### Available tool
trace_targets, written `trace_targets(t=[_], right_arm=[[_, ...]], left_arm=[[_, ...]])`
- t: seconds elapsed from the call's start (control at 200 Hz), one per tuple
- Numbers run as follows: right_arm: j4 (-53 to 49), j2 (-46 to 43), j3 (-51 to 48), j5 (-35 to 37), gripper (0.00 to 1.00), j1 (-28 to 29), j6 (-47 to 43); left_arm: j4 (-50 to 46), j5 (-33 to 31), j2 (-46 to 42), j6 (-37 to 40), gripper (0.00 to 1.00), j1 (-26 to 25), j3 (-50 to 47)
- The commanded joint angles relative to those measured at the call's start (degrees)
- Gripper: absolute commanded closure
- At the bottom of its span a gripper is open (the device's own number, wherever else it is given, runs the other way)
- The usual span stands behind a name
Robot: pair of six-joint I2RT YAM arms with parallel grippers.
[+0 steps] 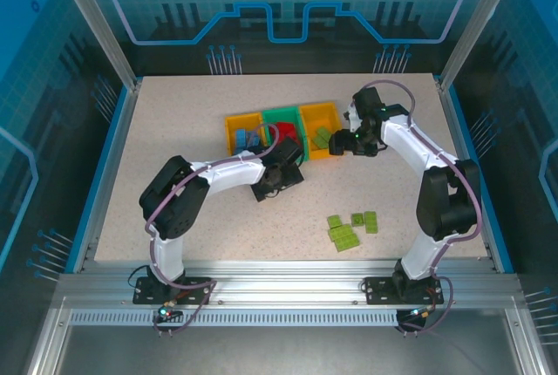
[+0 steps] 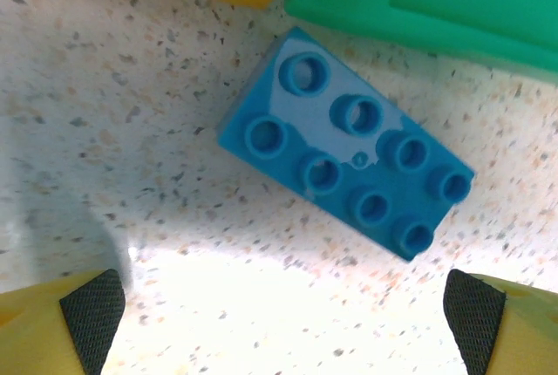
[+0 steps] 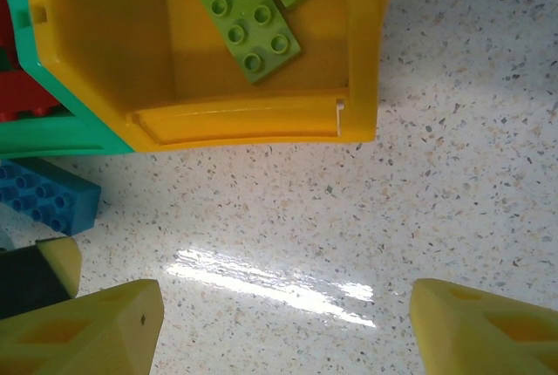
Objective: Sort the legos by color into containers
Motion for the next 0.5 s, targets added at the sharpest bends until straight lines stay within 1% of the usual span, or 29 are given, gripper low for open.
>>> trace_targets(t=[0.0, 0.09, 0.185, 0.25, 0.39, 0.495], right_arm=[[-0.3, -1.5, -1.0, -0.1, 0.24, -0.8, 0.6], [-0.2, -1.6, -1.3, 0.2, 0.24, -0.8, 0.9], [-0.2, -1.6, -1.4, 0.4, 0.24, -0.8, 1.3], [-0.2, -1.5, -1.3, 0.5, 0.24, -0.8, 1.6], [-0.5, -1.5, -1.2, 0.9, 0.23, -0.8, 1.9], [-0.8, -1.6, -1.2, 1.7, 0.23, -0.8, 2.0]], left_arm=[[-7.5, -3.4, -0.4, 10.2, 0.01, -0.4, 2.9], [-7.3, -5.3, -1.1, 13.5, 0.01, -0.3, 2.2], [-4.1, -4.9, -0.9, 18.4, 0.01, -0.3, 1.6], [-3.0, -4.3, 0.3, 21.9, 0.01, -0.4, 2.6], [-3.7, -4.4, 4.1, 28.4, 0.01, -0.4, 6.1], [-1.2, -4.4, 5.3, 32.1, 0.01, -0.4, 6.3]])
